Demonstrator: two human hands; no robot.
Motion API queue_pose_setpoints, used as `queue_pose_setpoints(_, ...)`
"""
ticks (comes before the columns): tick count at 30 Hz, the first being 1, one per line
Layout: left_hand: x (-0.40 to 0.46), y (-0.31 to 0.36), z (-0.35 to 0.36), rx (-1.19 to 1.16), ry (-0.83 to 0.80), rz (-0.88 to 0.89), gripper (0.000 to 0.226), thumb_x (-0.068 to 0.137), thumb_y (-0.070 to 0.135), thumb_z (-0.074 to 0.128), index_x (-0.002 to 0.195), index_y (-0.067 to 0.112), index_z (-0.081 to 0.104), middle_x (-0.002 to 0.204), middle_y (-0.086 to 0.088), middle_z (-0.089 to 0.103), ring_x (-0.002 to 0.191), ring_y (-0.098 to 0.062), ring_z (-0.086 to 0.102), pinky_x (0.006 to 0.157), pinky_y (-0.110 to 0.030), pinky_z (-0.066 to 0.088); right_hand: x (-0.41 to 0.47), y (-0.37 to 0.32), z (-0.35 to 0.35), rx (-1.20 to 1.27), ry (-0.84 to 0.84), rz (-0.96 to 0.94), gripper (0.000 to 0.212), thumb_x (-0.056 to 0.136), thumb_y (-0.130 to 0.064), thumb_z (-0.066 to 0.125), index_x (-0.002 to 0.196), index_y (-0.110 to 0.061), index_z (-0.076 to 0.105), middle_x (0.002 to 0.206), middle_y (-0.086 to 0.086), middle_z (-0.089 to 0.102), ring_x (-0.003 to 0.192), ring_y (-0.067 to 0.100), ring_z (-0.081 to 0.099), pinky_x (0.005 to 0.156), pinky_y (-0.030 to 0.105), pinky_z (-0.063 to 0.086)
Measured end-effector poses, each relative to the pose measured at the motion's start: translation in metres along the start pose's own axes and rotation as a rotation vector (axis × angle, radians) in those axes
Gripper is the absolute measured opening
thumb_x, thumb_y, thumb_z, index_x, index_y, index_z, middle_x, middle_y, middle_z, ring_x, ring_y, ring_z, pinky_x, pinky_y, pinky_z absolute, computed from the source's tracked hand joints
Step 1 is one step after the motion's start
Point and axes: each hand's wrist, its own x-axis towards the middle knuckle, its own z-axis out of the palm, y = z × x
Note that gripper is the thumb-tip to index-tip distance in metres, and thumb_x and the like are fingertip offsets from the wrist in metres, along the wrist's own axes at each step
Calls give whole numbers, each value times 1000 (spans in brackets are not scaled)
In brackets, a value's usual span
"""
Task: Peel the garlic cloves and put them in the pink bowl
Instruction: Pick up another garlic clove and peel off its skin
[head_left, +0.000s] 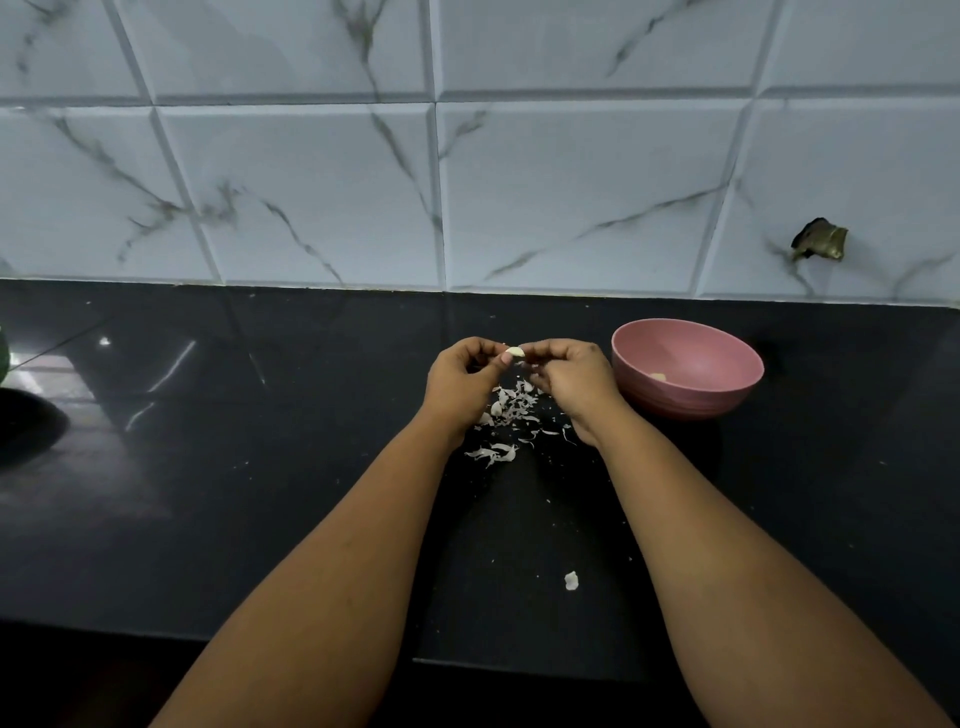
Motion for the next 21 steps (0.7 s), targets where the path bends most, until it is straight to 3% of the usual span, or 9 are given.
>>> queue_pose_setpoints(2, 0, 0, 0, -12, 6, -2, 4, 93, 18, 68, 93, 15, 69, 79, -1, 65, 64, -5, 54, 53, -12, 46, -1, -5, 1, 186, -21, 69, 23, 91, 1, 50, 91, -10, 70, 92, 9, 71, 88, 19, 68, 76, 28, 56)
queue_pose_setpoints(4, 0, 1, 0, -20, 9, -1, 6, 93, 19, 67, 95, 13, 69, 79, -1, 65, 62, -3, 54, 52, -11, 45, -3, -5, -1, 207, -25, 47, 8, 92, -12, 63, 92, -5, 68, 84, 10, 70, 79, 16, 67, 70, 25, 54)
queue_pose_setpoints(7, 0, 0, 0, -12, -1, 1, 6, 92, 20, 68, 94, 15, 70, 86, -8, 68, 71, -8, 58, 57, -11, 49, -2, 1, -4, 144, -62, 14, 10, 91, -14, 66, 90, -4, 69, 78, 8, 70, 72, 12, 66, 65, 20, 52)
queue_pose_setpoints(12, 0, 0, -1, -34, -12, 0, 5, 89, 17, 71, 86, 21, 72, 93, -13, 74, 79, -13, 63, 74, -27, 53, 2, 5, -2, 76, -59, 8, 15, 97, -13, 57, 87, -9, 68, 76, 4, 68, 68, 12, 65, 62, 22, 48)
queue_pose_setpoints(18, -1, 1, -1, 11, -27, 5, 9, 90, 17, 70, 83, 22, 72, 89, -6, 74, 80, -11, 64, 76, -29, 54, 4, 6, 0, -71, -27, -20, 24, 99, -17, 51, 79, -17, 63, 73, 1, 62, 71, 14, 60, 65, 27, 43)
queue_pose_setpoints(21, -1, 1, 0, -27, -48, -32, 5, 91, 17, 69, 88, 16, 73, 93, -11, 74, 82, -16, 63, 78, -32, 53, 6, 8, 6, -96, -21, -10, 27, 101, -20, 44, 79, -19, 59, 73, -1, 56, 73, 16, 55, 66, 31, 41)
